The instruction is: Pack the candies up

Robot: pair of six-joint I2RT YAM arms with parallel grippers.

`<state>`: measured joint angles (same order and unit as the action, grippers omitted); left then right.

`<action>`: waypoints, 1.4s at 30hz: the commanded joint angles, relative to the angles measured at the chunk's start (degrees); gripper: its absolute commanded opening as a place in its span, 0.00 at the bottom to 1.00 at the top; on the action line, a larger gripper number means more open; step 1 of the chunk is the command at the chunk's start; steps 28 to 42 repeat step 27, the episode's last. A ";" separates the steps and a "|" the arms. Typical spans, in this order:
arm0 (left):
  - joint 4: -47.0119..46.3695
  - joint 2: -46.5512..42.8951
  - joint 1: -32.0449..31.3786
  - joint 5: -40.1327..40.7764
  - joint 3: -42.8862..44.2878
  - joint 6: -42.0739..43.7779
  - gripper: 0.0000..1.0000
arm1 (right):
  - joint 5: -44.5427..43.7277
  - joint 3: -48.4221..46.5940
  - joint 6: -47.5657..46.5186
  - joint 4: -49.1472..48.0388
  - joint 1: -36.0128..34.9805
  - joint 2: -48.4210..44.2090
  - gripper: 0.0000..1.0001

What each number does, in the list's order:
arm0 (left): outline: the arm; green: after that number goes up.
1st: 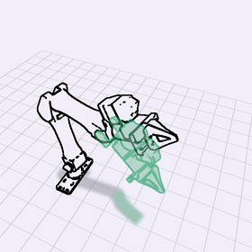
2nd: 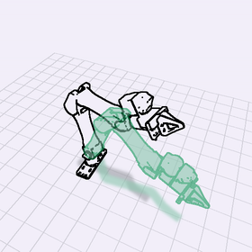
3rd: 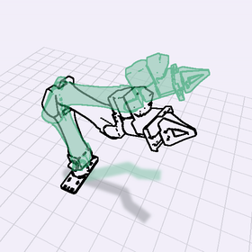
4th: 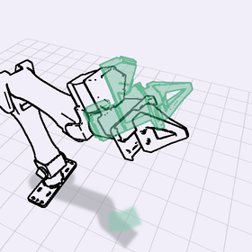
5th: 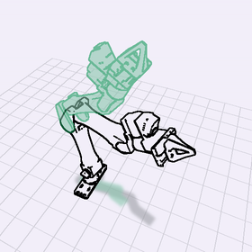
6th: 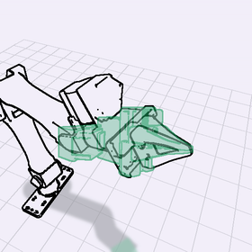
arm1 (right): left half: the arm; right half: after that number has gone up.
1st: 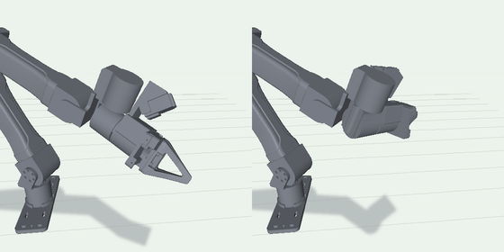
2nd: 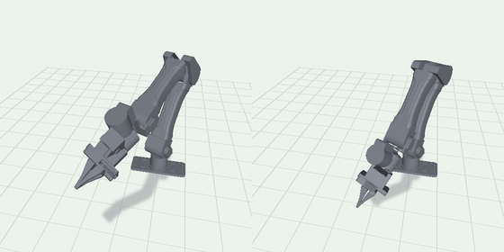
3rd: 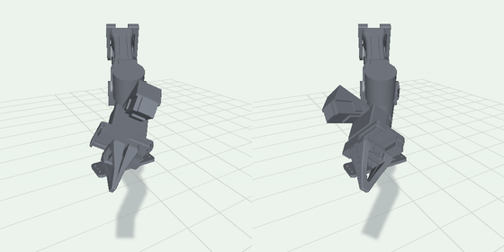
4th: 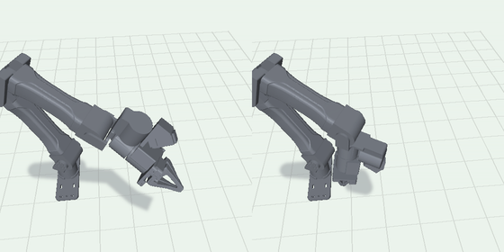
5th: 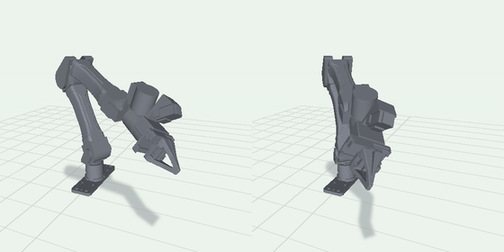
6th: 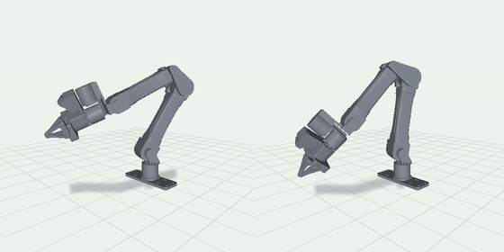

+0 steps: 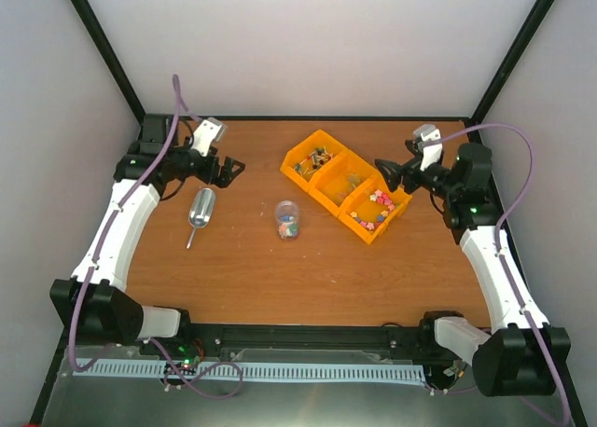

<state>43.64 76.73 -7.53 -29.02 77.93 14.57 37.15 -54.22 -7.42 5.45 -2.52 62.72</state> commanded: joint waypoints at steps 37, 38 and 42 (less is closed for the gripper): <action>-4.42 -7.47 5.48 1.96 -19.76 -7.60 1.00 | 4.00 16.90 -3.62 4.93 9.75 -4.51 1.00; -4.42 -7.47 5.48 1.96 -19.76 -7.60 1.00 | 4.00 16.90 -3.62 4.93 9.75 -4.51 1.00; -4.42 -7.47 5.48 1.96 -19.76 -7.60 1.00 | 4.00 16.90 -3.62 4.93 9.75 -4.51 1.00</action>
